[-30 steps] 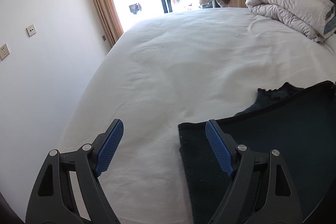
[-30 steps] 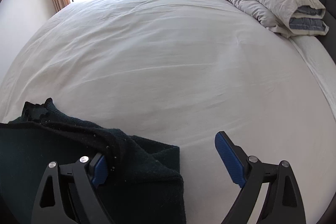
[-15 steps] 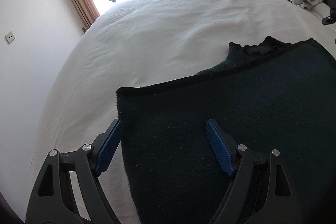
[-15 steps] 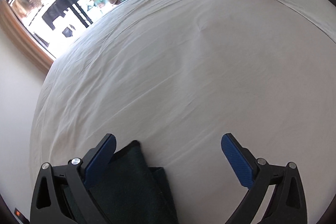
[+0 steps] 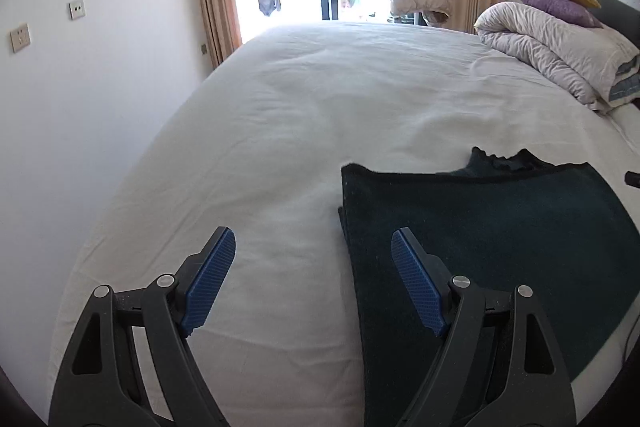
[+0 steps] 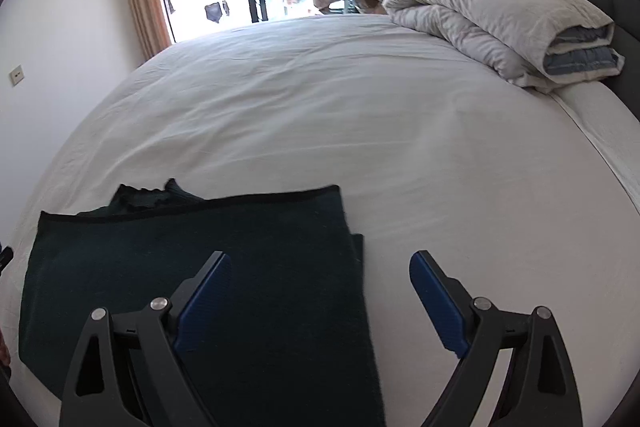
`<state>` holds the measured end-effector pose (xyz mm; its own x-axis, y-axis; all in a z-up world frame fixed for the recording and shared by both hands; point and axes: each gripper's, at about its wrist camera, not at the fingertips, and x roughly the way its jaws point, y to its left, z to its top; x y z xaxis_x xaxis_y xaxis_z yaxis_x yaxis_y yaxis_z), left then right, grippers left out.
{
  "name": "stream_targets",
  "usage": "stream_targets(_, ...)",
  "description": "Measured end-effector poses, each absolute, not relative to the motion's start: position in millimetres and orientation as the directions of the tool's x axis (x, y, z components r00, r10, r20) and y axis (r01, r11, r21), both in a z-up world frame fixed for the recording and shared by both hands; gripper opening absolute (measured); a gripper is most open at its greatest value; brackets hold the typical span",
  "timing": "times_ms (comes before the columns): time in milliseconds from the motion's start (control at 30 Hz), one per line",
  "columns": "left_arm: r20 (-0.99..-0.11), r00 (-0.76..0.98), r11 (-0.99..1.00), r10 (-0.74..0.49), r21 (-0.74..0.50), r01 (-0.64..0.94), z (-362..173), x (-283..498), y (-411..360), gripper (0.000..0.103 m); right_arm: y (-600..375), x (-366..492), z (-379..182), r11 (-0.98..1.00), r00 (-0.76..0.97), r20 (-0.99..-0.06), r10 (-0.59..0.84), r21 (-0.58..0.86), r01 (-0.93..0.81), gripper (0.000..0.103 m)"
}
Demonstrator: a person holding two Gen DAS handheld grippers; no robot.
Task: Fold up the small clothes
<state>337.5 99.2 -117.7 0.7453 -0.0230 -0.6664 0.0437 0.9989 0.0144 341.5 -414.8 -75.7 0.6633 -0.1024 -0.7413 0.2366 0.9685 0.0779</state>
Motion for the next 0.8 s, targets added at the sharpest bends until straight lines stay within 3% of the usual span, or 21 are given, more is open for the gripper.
stream_targets(200,-0.708,0.685,0.983,-0.175,-0.159,0.086,-135,318,111,0.08,-478,306,-83,0.894,0.693,-0.721,-0.004,0.307,0.325,0.079)
stream_targets(267,-0.724,0.661,0.979,-0.197,-0.184,0.091,-146,315,106,0.08,-487,300,-88,0.876,0.696,-0.716,0.051,0.367,0.314,0.078)
stream_targets(367,-0.723,0.652,0.971,-0.23,-0.215,0.105,-156,304,100,0.08,-479,299,-98,0.899,0.66,-0.742,0.121,0.364,0.244,0.078)
stream_targets(467,-0.735,0.635,0.969,-0.239,-0.221,0.108,-165,298,93,0.08,-459,302,-108,0.927,0.6,-0.781,0.172,0.334,0.17,0.072)
stream_targets(633,-0.746,0.614,0.965,-0.256,-0.231,0.122,-172,288,88,0.08,-450,296,-121,0.927,0.553,-0.805,0.217,0.347,0.141,0.037)
stream_targets(800,-0.745,0.59,0.95,-0.311,-0.261,0.171,-174,277,85,0.08,-452,285,-129,0.923,0.519,-0.817,0.252,0.364,0.126,0.035)
